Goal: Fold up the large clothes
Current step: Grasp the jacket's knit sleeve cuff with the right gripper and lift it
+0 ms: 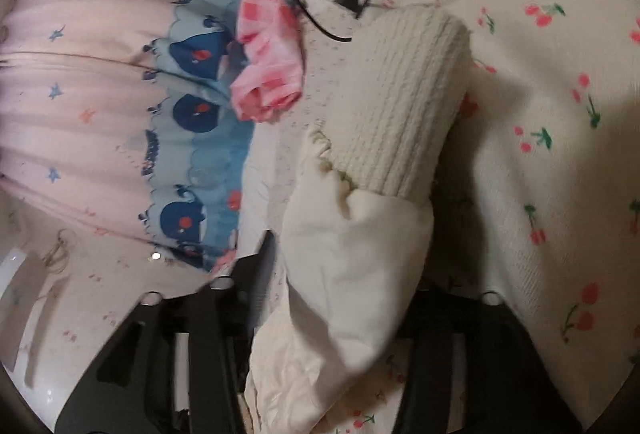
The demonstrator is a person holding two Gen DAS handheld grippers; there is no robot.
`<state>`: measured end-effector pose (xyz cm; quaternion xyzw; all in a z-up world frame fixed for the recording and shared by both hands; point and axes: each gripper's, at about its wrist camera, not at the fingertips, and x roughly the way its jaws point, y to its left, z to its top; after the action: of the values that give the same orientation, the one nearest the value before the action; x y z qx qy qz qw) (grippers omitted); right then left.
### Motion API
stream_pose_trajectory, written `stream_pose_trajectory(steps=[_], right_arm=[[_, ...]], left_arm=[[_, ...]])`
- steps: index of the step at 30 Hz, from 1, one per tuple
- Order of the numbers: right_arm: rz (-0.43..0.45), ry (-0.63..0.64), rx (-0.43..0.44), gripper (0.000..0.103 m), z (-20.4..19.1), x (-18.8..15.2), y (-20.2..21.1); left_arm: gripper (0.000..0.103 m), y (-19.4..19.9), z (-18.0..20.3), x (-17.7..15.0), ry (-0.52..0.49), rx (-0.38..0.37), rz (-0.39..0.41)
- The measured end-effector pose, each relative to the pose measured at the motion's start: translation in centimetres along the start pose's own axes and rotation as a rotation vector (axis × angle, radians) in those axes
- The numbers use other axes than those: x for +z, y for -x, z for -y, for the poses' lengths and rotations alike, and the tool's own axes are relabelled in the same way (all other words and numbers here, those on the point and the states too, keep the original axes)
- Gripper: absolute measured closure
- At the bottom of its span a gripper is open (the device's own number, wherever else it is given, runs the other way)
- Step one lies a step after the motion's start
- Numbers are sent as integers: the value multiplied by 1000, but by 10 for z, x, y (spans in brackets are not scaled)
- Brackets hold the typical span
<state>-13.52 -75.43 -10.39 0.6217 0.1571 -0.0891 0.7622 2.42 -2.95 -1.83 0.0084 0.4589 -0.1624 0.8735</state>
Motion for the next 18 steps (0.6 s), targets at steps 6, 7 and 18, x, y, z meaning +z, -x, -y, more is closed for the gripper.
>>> stream_pose_trajectory(steps=[6, 7, 18], right_arm=[[10, 19, -74, 91, -11, -20, 2], [26, 46, -82, 91, -20, -23, 5], [-8, 458, 125, 94, -232, -136, -51]], left_arm=[[6, -3, -34, -9, 145, -43, 14], [6, -3, -39, -10, 161, -48, 18], [6, 21, -87, -16, 279, -45, 112]])
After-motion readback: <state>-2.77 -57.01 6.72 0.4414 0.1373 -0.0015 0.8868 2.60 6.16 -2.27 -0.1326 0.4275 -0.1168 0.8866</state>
